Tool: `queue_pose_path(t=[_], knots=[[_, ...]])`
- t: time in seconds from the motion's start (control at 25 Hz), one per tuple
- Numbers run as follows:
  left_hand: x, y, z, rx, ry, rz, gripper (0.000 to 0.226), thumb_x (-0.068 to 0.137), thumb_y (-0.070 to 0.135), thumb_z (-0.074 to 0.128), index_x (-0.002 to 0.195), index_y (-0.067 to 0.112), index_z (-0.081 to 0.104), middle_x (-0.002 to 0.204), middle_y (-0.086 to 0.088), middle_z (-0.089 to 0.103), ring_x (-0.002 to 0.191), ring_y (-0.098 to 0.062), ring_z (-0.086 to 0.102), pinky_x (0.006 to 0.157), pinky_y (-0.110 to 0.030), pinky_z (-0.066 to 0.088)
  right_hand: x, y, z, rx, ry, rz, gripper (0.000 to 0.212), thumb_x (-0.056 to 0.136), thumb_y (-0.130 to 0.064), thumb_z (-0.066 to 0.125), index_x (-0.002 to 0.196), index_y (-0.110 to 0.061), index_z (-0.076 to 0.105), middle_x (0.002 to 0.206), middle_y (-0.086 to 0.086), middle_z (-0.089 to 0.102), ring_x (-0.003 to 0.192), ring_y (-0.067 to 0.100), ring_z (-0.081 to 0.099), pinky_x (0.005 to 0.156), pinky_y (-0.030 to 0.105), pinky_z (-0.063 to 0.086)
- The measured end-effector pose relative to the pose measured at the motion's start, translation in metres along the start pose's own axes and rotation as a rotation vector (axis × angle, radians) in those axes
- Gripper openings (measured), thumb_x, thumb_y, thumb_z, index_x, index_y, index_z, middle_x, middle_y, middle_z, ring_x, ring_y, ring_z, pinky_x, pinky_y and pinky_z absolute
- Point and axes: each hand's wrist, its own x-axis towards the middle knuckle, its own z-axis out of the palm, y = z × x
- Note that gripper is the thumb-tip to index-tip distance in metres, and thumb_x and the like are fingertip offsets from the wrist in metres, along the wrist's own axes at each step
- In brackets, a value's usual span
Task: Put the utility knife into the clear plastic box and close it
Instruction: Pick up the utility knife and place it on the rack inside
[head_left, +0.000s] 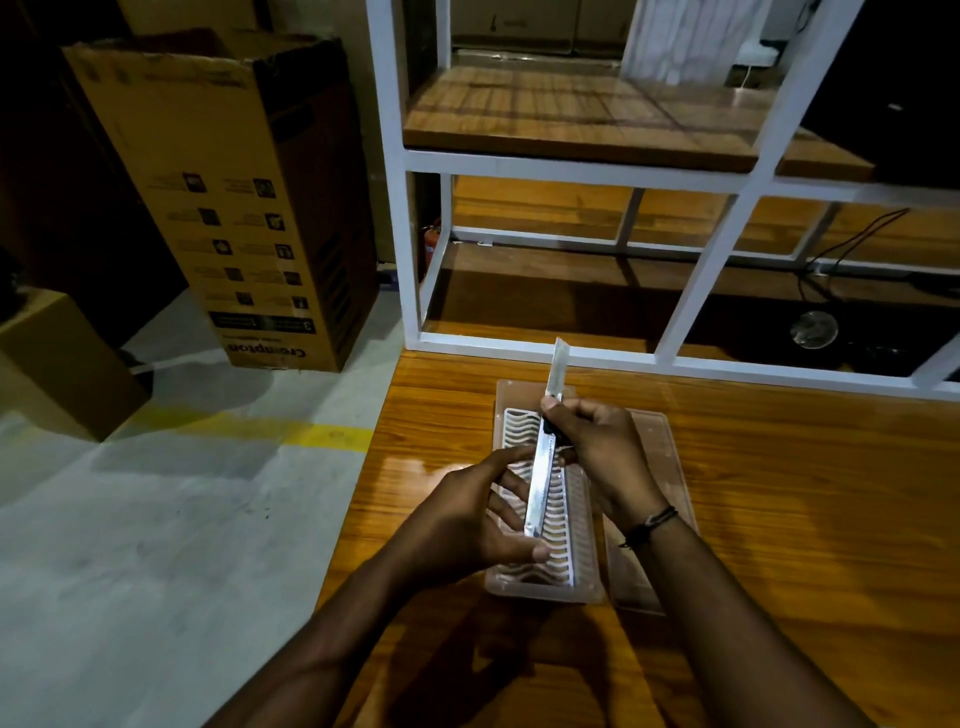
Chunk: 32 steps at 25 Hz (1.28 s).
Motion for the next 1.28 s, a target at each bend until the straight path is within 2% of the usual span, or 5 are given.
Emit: queue_pose_path(t=[0.36,0.6,0.84,1.0,1.28], knots=[[0.011,0.004,0.018,-0.069,0.044,0.045,0.098,0.066,0.016,0.096,0.15,0.026,0.048,0.102,0.003,0.072,0.078,-0.013,0.073,0.064,-0.021,0.058,0.0,0.007,-0.013,0.044,-0.02,0.022,0.02,0.097,-0.024,0.064,0.109,-0.013,0.076,0.099,0.007,0.08,0.089,0.023,0.076,0.074,0.035,0.059],[0.011,0.011,0.017,-0.082,0.103,0.026,0.095,0.066,0.015,0.096,0.144,0.039,0.048,0.1,0.006,0.072,0.078,-0.013,0.074,0.062,-0.019,0.057,-0.004,0.009,-0.008,0.051,-0.06,0.016,0.029,0.096,-0.018,0.066,0.124,-0.014,0.071,0.105,0.006,0.079,0.096,0.024,0.076,0.085,0.042,0.062],[0.012,0.006,0.008,-0.041,0.11,0.0,0.094,0.068,0.017,0.095,0.146,0.039,0.048,0.101,0.008,0.071,0.078,-0.009,0.073,0.063,-0.019,0.057,-0.01,0.014,0.0,0.061,-0.126,-0.004,0.033,0.094,-0.01,0.067,0.127,-0.015,0.069,0.11,0.004,0.078,0.1,0.021,0.075,0.082,0.032,0.061],[0.013,0.0,0.006,-0.042,0.107,-0.006,0.091,0.071,0.017,0.093,0.148,0.034,0.046,0.101,0.008,0.07,0.078,-0.007,0.073,0.064,-0.018,0.058,-0.016,0.023,0.005,0.104,-0.169,0.048,0.043,0.09,-0.005,0.067,0.13,-0.019,0.067,0.113,0.005,0.077,0.102,0.024,0.075,0.088,0.041,0.062],[0.012,-0.014,0.008,0.035,0.103,0.111,0.092,0.072,0.019,0.092,0.149,0.032,0.043,0.094,0.011,0.07,0.075,-0.011,0.073,0.065,-0.015,0.056,-0.021,0.024,0.007,0.176,-0.236,0.122,0.047,0.089,0.008,0.064,0.129,-0.017,0.066,0.106,0.014,0.077,0.091,0.026,0.075,0.074,0.034,0.06]])
